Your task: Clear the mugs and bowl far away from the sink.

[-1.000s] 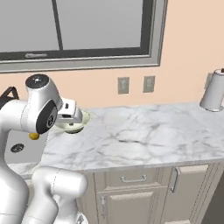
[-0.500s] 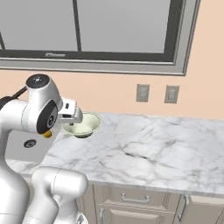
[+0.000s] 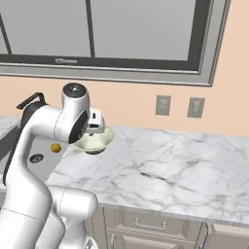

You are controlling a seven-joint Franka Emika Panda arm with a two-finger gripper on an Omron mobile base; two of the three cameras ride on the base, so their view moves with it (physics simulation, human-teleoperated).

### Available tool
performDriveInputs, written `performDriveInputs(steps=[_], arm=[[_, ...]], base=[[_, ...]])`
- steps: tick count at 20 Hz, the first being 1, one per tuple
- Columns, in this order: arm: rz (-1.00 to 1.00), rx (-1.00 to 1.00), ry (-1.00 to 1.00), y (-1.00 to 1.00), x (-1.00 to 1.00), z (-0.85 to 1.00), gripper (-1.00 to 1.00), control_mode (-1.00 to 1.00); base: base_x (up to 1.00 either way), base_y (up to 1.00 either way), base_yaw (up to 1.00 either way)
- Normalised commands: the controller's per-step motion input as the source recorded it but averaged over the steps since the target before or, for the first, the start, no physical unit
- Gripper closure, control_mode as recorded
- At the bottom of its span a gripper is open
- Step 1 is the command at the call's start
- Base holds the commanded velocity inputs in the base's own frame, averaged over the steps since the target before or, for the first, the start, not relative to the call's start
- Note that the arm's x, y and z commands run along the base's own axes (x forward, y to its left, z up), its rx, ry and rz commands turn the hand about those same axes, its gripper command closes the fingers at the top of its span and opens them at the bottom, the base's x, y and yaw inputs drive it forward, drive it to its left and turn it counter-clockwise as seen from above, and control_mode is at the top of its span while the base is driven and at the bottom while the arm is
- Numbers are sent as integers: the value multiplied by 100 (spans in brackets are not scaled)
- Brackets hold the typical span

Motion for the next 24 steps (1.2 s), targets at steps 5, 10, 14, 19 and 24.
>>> performDriveInputs(steps=[5, 10, 14, 19, 24], arm=[[-1, 12, 16, -21, 42, -17, -100, -100], [-1, 15, 24, -22, 30, -28, -100, -100], [-1, 15, 12, -33, 35, -36, -100, -100], [-3, 9, 0, -18, 29, -49, -100, -100], [-14, 5, 0, 0, 26, -56, -100, -100]], base=[[0, 0, 0], [0, 0, 0], [0, 0, 0], [0, 0, 0], [0, 0, 0]])
